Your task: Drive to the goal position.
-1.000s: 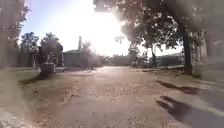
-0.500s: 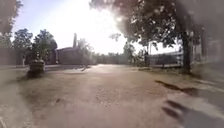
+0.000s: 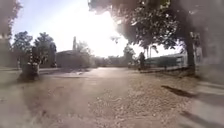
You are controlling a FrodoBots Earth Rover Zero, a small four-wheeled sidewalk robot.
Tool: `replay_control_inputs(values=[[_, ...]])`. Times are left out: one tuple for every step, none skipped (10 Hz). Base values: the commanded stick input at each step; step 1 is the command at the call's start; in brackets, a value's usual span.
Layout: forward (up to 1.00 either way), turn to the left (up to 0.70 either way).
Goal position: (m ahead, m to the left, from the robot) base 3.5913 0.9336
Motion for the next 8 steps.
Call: replay_control_inputs(values=[[0.85,0.0],[0.85,0.0],[0.85,0.0],[0.85,0.0],[0.85,0.0],[0.85,0.0],[0.85,0.0],[0.85,0.0]])
